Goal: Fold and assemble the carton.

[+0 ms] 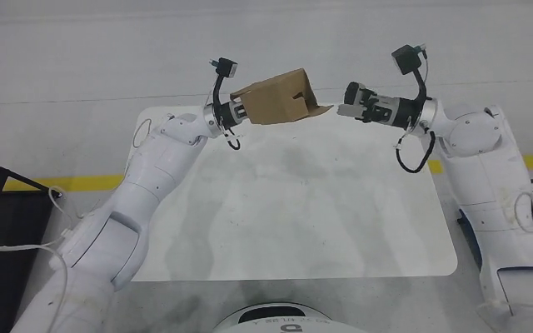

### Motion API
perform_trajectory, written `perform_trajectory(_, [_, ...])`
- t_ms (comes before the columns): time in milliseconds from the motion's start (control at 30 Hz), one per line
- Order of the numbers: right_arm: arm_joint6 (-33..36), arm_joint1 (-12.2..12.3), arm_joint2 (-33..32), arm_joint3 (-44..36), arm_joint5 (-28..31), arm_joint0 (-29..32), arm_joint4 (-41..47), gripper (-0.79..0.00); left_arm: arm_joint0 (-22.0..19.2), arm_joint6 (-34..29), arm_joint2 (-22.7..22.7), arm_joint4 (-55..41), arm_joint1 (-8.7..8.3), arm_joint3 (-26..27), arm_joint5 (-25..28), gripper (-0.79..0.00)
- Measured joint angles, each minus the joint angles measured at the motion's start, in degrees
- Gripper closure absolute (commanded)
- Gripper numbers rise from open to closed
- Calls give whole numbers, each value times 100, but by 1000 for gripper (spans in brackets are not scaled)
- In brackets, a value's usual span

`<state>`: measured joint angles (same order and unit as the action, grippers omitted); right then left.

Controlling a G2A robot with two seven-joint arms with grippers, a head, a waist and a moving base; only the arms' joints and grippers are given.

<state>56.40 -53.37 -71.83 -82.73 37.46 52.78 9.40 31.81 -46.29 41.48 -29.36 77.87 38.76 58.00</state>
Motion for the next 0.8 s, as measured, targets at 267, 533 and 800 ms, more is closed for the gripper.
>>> perform_trajectory(267, [26,-71,344,32,110,-206,53,-785,-33,0,17,86,37,-93,0,0])
perform_trajectory(533, [-115,-155,630,165,32,-478,23,-785,-3,0,-11,398,16,-10,0,0])
perform_trajectory(800, [-121,-225,888,228,-66,-671,-43,-785,3,0,-69,718,-8,77,0,0])
